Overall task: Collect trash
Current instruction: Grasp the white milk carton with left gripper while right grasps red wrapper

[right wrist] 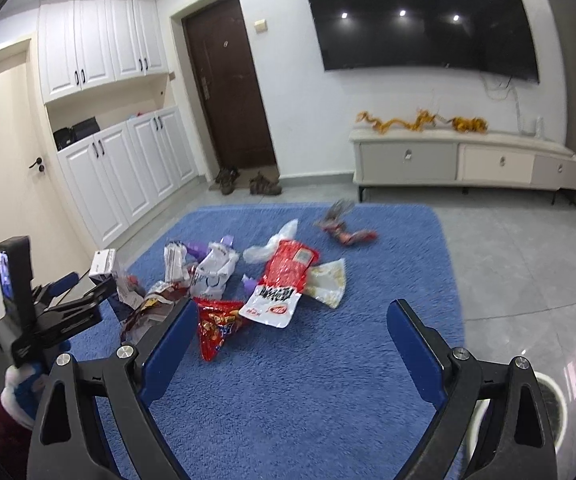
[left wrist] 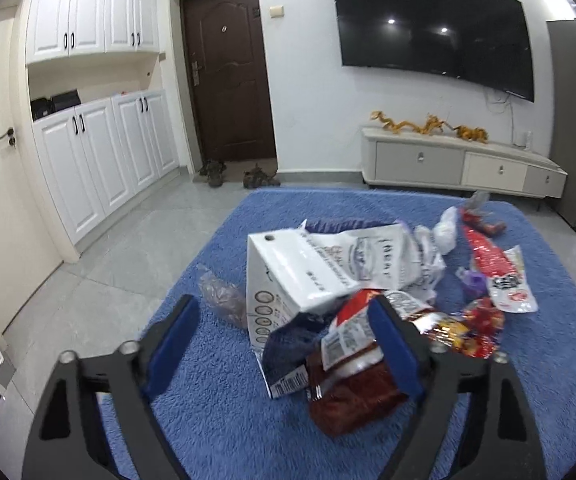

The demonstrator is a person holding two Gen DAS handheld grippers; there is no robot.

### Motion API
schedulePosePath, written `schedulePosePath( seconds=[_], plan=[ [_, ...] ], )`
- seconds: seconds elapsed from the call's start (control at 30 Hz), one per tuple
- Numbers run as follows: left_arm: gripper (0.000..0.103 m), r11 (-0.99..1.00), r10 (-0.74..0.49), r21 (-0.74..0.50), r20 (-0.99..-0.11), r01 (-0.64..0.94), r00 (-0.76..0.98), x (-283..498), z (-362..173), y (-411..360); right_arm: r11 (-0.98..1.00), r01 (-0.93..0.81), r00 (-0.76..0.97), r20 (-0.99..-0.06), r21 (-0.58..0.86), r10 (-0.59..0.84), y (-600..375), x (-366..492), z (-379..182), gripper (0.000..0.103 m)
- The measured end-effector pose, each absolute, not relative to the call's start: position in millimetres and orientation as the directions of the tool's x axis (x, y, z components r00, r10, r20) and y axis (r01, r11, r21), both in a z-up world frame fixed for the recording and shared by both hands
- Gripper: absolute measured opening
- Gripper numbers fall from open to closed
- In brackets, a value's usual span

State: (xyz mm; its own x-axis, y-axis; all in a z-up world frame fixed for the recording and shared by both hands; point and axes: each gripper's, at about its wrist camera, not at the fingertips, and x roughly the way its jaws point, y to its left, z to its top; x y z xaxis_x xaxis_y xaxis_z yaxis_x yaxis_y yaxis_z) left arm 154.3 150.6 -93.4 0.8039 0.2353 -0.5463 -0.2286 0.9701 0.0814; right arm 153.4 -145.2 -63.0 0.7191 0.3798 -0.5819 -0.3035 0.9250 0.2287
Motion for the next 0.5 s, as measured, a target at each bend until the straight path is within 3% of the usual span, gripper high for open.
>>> schedulePosePath(
  seconds=[0.13, 0.3, 0.5],
  plan=[
    [0.072, 0.967, 0.238, 0.065, -0.564, -0.244, 0.790, 163.2, -102.2, 160.6, 0.902, -0.319, 0.658, -0.617, 0.289, 0.431, -134.4, 182.8, -83.0, 0.090],
    [0.046, 0.975, 0.202, 0.043, -0.576, -0.217, 0.792, 165.2, -108.0, 169.8, 0.886, -0.308, 0.591, -0.660, 0.348, 0.465, -120.0, 216.8, -114.3, 0.084],
    [0.038, 0.977, 0.197, 0.047, -0.564, -0.207, 0.802, 165.1, -110.5, 174.4, 0.877, -0.267, 0.532, -0.698, 0.399, 0.480, -112.3, 244.5, -146.3, 0.074]
  ],
)
